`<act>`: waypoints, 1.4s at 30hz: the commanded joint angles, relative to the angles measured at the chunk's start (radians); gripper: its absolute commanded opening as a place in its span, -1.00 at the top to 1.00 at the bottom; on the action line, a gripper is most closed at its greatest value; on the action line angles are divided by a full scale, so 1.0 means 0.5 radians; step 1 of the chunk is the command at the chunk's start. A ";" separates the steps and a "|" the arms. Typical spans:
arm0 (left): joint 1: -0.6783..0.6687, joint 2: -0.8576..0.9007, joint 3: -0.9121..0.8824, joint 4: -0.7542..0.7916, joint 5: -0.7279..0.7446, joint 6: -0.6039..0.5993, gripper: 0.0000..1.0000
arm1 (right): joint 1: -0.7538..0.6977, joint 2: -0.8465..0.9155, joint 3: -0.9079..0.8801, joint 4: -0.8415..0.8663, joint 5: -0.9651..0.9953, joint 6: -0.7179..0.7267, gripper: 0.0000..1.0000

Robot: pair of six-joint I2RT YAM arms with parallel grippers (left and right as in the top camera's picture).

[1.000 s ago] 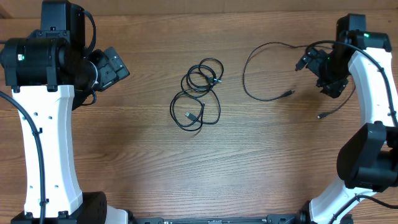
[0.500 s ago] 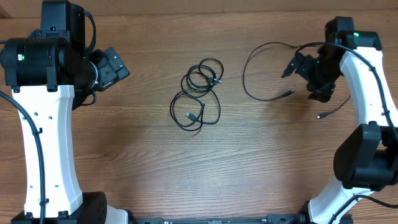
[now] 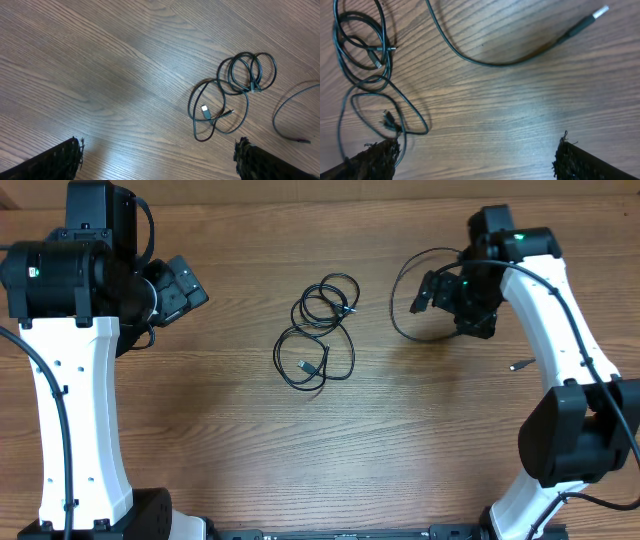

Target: Untangle cables

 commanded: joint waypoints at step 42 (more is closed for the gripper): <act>0.003 0.012 -0.011 -0.005 0.001 0.040 -0.99 | 0.381 0.394 -0.463 1.146 0.615 -0.107 0.10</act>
